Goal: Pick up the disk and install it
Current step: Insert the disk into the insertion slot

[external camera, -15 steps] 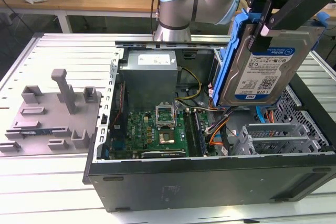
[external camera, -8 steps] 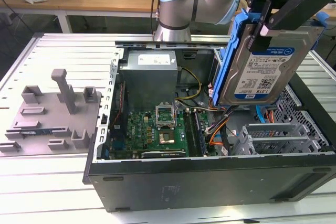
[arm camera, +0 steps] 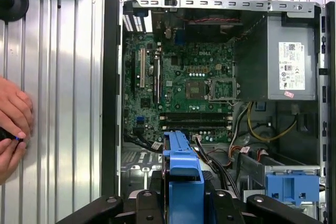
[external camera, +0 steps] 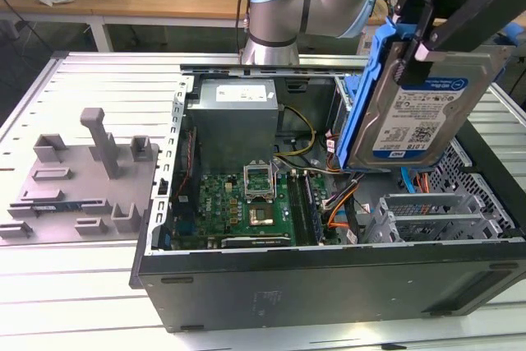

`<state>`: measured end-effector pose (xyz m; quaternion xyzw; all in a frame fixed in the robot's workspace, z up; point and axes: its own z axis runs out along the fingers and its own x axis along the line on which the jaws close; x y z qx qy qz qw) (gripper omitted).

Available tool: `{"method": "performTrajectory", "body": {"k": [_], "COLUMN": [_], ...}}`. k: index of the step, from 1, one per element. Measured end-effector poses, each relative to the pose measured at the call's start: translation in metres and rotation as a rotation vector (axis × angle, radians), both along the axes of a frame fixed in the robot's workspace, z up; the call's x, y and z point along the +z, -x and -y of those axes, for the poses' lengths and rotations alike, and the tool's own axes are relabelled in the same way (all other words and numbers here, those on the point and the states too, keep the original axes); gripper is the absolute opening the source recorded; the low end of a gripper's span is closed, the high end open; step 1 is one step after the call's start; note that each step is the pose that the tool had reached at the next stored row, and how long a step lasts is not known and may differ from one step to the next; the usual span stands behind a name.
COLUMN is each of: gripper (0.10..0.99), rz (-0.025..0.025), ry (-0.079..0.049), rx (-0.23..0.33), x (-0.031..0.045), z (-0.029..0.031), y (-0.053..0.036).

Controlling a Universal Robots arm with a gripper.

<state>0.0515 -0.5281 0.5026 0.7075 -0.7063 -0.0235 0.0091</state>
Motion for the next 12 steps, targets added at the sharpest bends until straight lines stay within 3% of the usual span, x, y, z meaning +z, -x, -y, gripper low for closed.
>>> {"method": "performTrajectory", "body": {"k": [5,12], "gripper": [0.369,0.369], "rz": [0.0,-0.0001], "ry": [-0.027,-0.025], "rx": [0.0,0.002], "x": [-0.0007,-0.0023], "z": [0.0056,0.0068], "y": [-0.0057,-0.0234]}}
